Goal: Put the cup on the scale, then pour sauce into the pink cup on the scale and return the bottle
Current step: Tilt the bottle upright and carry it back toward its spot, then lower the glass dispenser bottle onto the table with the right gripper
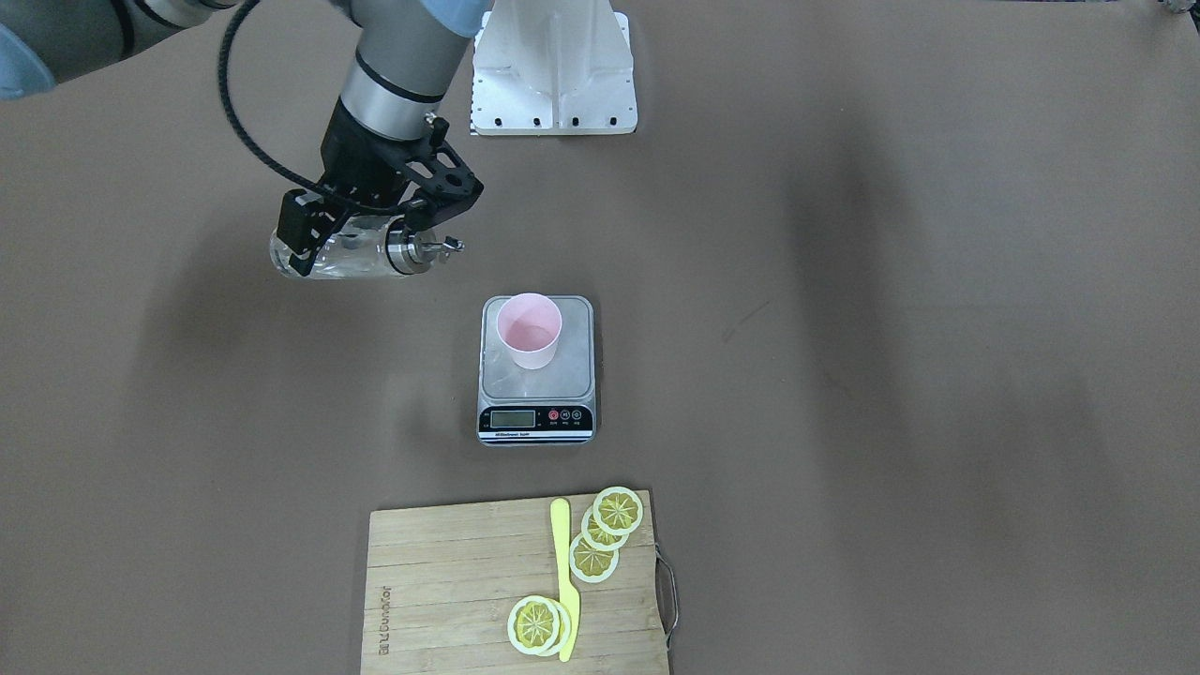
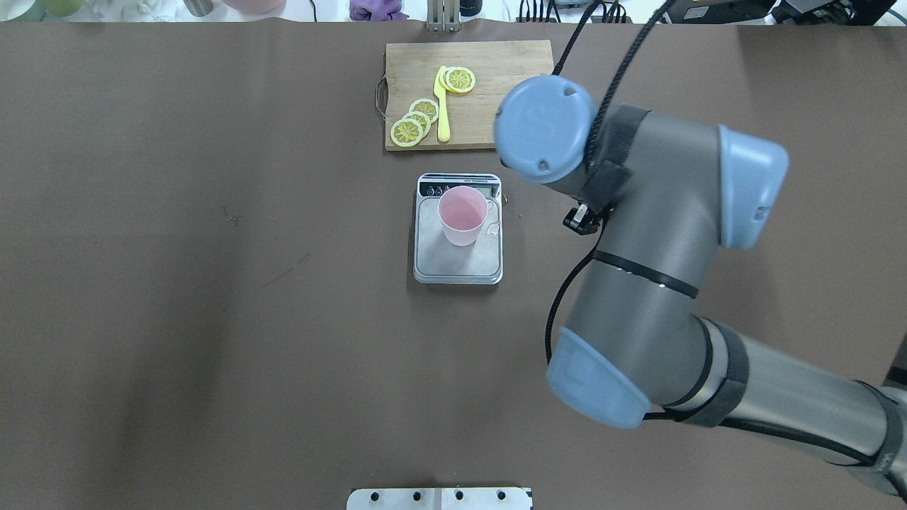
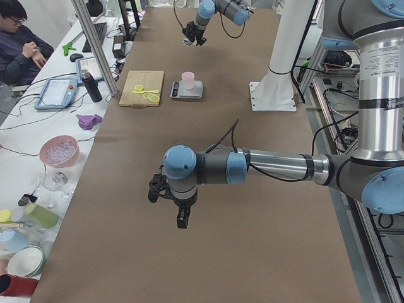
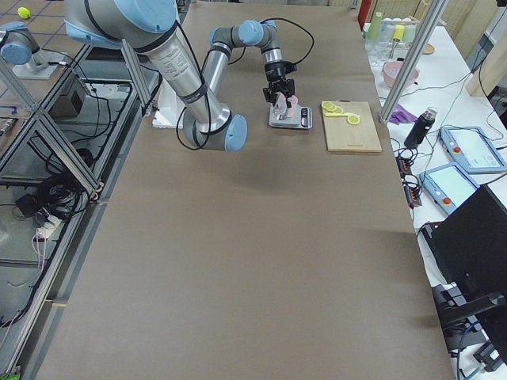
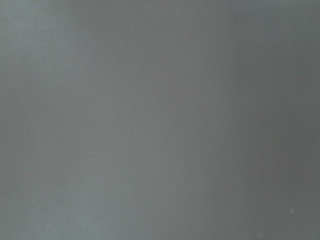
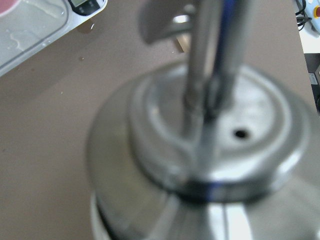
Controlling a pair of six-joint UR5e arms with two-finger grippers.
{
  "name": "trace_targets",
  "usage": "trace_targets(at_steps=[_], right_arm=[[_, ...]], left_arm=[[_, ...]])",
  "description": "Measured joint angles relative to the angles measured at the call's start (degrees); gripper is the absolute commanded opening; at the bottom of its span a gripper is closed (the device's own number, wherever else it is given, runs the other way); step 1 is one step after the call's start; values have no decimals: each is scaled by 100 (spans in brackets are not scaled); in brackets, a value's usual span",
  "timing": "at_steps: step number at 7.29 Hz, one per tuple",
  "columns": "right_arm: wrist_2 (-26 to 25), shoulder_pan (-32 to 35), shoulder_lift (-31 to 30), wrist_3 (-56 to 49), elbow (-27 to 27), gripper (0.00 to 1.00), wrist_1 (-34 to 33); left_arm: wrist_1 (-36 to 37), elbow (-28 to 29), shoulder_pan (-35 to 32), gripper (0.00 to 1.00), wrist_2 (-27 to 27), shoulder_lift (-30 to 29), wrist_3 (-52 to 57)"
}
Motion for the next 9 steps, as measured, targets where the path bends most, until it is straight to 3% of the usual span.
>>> trace_targets(at_steps=[3, 6, 9], right_arm=[[1031, 859, -1119, -526, 134, 0, 2035], [2677, 1790, -2530, -906, 137, 0, 4605], [3806, 2409, -3476, -993, -119, 0, 6691]], left_arm=[[-6, -3, -1, 98, 0, -1, 0], [-7, -21, -8, 98, 0, 7, 7], [-7, -35, -6, 98, 0, 0, 7]])
